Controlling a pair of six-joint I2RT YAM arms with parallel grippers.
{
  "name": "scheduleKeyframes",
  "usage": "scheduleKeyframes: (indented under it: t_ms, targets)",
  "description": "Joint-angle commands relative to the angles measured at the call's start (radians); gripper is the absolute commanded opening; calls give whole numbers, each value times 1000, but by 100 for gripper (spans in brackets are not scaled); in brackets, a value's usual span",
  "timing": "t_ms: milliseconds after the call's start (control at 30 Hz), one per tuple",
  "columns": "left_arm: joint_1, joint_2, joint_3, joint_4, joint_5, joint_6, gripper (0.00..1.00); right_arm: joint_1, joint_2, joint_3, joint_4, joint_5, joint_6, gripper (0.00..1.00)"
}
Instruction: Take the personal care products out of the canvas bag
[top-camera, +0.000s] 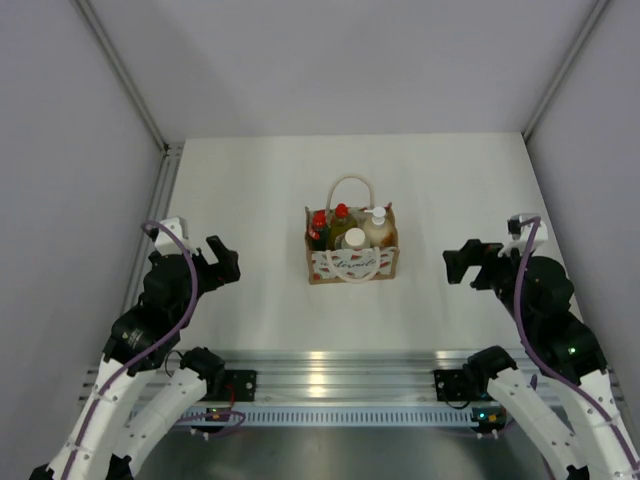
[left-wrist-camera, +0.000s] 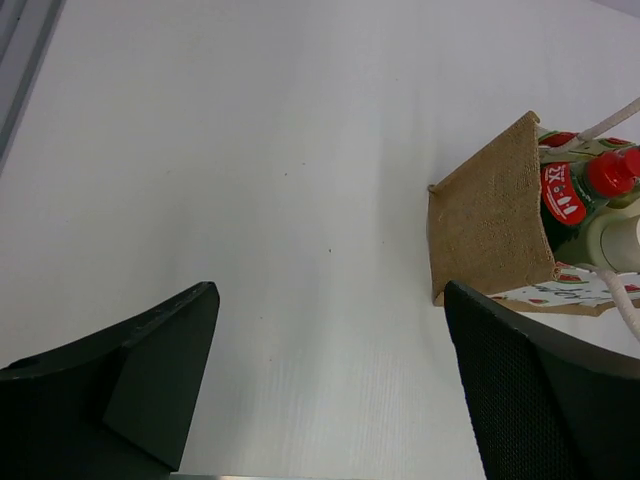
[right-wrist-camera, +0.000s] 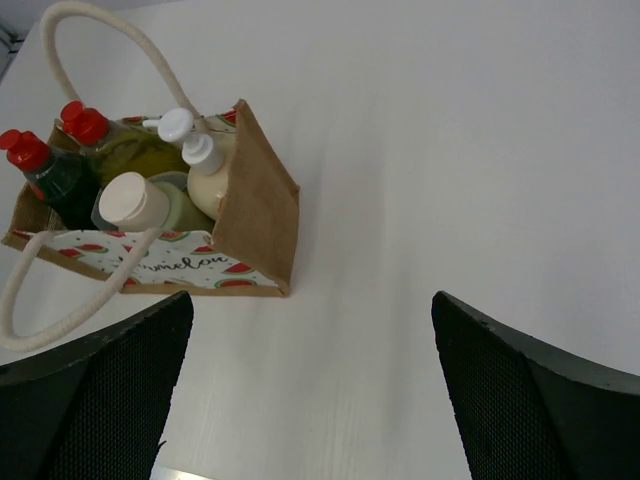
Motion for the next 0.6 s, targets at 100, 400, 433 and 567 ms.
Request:
scheduleKeyframes:
  t_ms: [100, 400, 433, 567]
  targets:
    - [-4, -6, -7, 19, -19, -9, 98, -7, -4, 15, 33, 25, 14, 100]
    - [-6, 149, 34, 22, 177, -96, 98, -9, 70, -57, 278, -204, 8, 100]
    - [-6, 173, 31, 53, 216, -116, 98, -7, 93, -68, 316, -236, 7, 100]
    - [-6, 328, 33, 120, 328, -192, 98, 2, 192, -96, 490, -339, 20, 99]
